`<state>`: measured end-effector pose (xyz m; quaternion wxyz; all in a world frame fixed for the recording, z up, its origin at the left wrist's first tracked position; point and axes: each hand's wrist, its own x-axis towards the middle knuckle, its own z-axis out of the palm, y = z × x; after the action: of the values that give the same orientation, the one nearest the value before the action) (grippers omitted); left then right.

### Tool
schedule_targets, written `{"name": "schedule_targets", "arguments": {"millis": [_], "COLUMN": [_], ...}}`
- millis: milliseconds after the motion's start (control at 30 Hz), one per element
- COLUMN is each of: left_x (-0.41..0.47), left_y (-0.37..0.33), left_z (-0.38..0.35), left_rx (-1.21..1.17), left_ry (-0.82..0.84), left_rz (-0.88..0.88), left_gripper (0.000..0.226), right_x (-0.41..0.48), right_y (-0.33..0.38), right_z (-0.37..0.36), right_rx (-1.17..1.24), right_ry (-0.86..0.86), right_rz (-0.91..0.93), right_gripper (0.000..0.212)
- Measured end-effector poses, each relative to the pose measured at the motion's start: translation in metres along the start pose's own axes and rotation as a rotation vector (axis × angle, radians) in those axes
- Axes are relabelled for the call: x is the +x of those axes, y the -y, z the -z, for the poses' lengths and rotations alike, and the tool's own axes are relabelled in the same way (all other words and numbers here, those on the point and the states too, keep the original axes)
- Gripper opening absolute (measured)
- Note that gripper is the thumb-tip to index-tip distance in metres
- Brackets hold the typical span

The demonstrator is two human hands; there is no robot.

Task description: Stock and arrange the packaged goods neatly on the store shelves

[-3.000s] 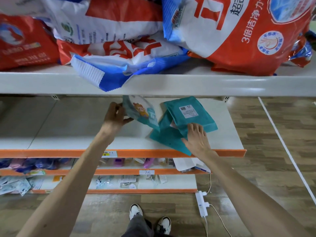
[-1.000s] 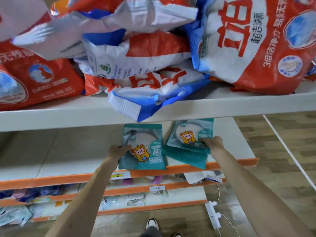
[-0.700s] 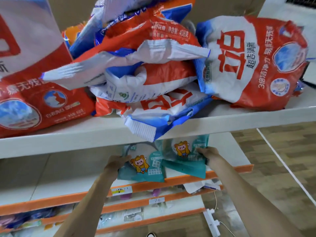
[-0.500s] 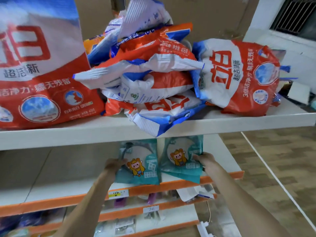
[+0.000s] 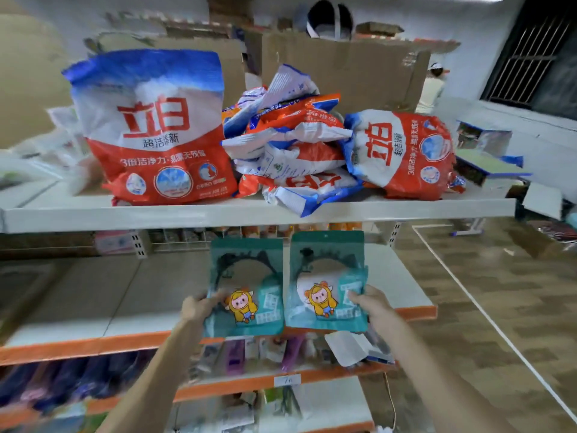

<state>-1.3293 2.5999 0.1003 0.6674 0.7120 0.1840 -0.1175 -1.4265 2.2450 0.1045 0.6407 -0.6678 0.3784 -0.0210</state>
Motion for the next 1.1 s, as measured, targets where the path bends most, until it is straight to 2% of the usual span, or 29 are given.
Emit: {"name": "schedule_targets", "arguments": {"millis": [100,300,367,600,900,1100], "left_x": [-0.027,-0.084,-0.101,-0.153,-0.181,-0.183], "left_y": [0.020,0.059,0.069,0.093,0.111,0.104], "left_z": [0.045,0.150,0.185,0.282,0.445,0.558], "left_rx": [0.015,-0.047,-0.079,-0.141,-0.290,-0.313], "left_ry": [-0.019,-0.206,-0.227,-0.363,-0.481,-0.556], "left_rz": [0.023,0.051,0.063,0.037,0.048,-0.020], "left_gripper": [0.021,0.020,0.020,0.014,0.015,0.016], "right_x": [-0.034,-0.094,-0.123,-0.190,-0.258,-0.315], "right_y": [-0.025,-0.064,-0.062,-0.060,-0.065,-0.078], "right_z": [-0.017,-0.072,-0.094,-0.182,-0.341,-0.456], "right_rx": [-0.015,0.009,0.019,-0.023,-0.108,-0.133], "right_ry": [0.042,0.170,0.232,0.417,0.601,0.667], "right_rz": [-0.003,0.003,0.008,0.034,0.005,0.024], "right_gripper": [0.013,0.016,0.011,0.014,0.029,0.019]}}
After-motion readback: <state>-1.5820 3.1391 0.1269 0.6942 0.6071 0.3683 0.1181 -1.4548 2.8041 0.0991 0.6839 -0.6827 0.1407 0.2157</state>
